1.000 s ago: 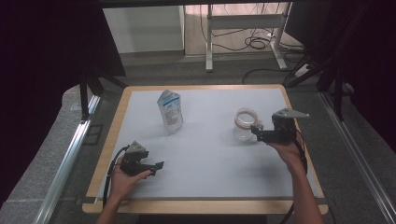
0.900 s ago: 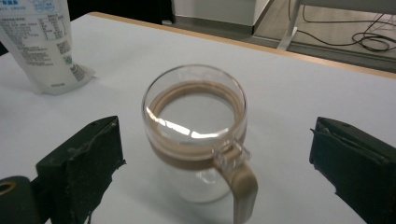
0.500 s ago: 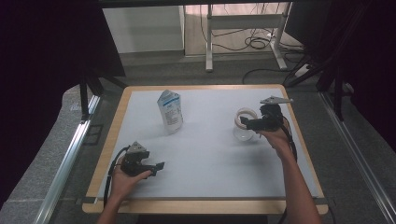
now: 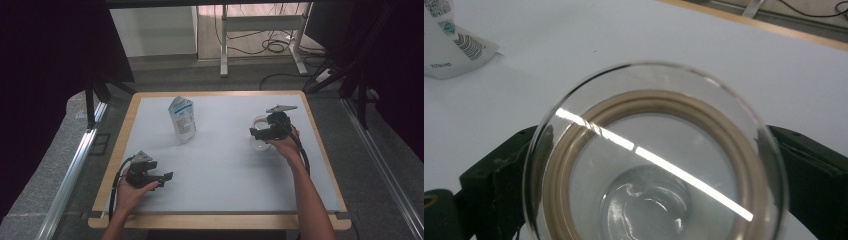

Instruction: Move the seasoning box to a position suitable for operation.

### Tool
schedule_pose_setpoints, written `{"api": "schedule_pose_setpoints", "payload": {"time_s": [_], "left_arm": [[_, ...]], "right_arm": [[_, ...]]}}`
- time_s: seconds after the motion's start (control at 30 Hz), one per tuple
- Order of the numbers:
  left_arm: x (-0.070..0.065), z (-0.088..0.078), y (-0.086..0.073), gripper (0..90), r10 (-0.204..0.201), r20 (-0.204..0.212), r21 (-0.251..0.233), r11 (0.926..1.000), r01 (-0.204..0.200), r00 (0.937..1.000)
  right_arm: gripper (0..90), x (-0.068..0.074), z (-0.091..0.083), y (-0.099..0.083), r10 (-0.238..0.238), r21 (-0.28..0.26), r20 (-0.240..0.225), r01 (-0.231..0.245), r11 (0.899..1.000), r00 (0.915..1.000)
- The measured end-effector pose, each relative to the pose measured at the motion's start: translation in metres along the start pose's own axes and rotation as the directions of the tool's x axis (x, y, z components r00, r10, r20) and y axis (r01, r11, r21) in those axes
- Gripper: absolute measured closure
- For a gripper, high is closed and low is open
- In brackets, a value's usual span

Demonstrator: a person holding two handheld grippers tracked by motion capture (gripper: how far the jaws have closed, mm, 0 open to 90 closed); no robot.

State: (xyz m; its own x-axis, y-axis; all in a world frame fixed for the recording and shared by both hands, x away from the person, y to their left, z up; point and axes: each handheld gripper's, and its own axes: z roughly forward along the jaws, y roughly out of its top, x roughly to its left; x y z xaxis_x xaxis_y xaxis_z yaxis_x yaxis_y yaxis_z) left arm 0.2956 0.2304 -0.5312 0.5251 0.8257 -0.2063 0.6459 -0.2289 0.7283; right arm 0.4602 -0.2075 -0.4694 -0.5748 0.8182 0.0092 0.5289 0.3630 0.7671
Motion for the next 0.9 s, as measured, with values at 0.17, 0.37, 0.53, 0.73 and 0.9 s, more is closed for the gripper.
{"api": "schedule_pose_setpoints", "payload": {"time_s": [0.17, 0.37, 0.53, 0.73, 0.9], "left_arm": [[0.0011, -0.0001, -0.0005, 16.4, -0.003, 0.007, -0.006, 1.0, 0.003, 1.0], [0.0007, 0.0025, -0.001, 16.2, 0.002, 0.006, 0.006, 1.0, -0.002, 1.0], [0.0006, 0.0026, -0.0011, 16.3, 0.002, 0.002, 0.007, 1.0, -0.002, 1.0], [0.001, 0.0029, -0.0014, 16.2, 0.001, 0.0, 0.005, 1.0, -0.001, 1.0], [0.0014, 0.0032, -0.0014, 16.2, 0.001, -0.004, 0.003, 1.0, -0.001, 1.0]], "right_arm": [[3.4, 0.0021, 0.007, -0.0038, -0.028, 0.03, 0.015, 0.028, 0.999, 0.9995], [8.1, 0.0007, 0.0051, -0.0053, -0.022, 0.019, -0.003, 0.022, 1.0, 0.9998], [11.1, 0.0011, 0.0037, -0.0056, -0.029, 0.005, -0.001, 0.029, 1.0, 0.9996], [11.2, 0.0018, 0.0037, -0.0047, -0.032, 0.012, 0.007, 0.032, 0.999, 0.9995], [11.2, 0.0034, 0.0019, -0.0043, -0.048, 0.02, 0.01, 0.047, 0.999, 0.9988]]}}
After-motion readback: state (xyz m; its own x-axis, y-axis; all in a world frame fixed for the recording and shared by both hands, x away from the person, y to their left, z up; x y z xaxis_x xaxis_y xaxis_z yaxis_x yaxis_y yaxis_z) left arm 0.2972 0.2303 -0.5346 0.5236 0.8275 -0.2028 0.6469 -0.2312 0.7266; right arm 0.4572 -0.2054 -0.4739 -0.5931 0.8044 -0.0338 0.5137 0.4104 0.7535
